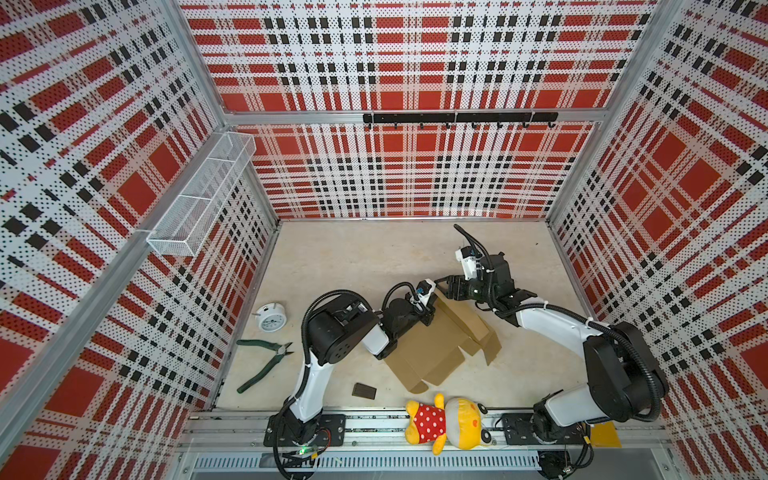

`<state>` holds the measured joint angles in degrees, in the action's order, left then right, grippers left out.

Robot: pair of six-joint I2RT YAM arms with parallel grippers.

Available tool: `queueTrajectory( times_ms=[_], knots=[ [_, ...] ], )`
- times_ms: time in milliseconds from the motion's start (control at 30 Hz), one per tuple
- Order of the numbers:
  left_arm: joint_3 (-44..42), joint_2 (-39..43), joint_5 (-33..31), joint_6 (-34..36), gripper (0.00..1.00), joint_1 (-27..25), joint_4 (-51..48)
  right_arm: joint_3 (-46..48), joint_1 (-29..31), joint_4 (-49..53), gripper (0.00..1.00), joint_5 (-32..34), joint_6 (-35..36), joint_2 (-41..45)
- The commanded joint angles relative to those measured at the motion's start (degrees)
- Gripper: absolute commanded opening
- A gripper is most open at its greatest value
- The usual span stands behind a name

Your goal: Fold the paper box

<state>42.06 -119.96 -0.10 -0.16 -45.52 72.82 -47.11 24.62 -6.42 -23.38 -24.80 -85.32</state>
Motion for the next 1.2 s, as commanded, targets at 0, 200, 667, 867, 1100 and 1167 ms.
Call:
queueTrajectory(
  times_ms=[0, 200, 667, 867, 1100, 1167],
  knots=[
    [1.6, -1.2, -3.2, -0.8, 0.13, -0.7, 2.0, 1.5, -0.2, 3.9, 0.62, 0.2, -0.4, 0.1],
    [1.7, -1.7, -3.6, 0.4, 0.0, -1.4, 2.1, 2.3, -0.8, 2.4, 0.62, -1.2, -3.6, 1.9],
    [2.6, -5.5, -3.8, 1.5, 0.0, -1.8, 0.8, 2.6, -1.0, 3.4, 0.61, -2.0, -3.4, 2.5],
    [2.7, -4.9, -3.7, 1.6, 0.0, -1.8, 0.4, 2.7, -1.9, 3.0, 0.61, -2.1, -3.7, 2.6],
    [2.9, 0.7, 0.6, 4.6, 0.0, -2.0, -4.0, -0.4, -3.4, 7.9, 0.68, -0.7, -2.4, 7.8],
    [4.9, 4.1, 1.9, 2.4, 0.0, -0.8, -9.8, -1.8, -4.8, 11.1, 0.71, 0.3, -1.6, 11.6]
  ],
)
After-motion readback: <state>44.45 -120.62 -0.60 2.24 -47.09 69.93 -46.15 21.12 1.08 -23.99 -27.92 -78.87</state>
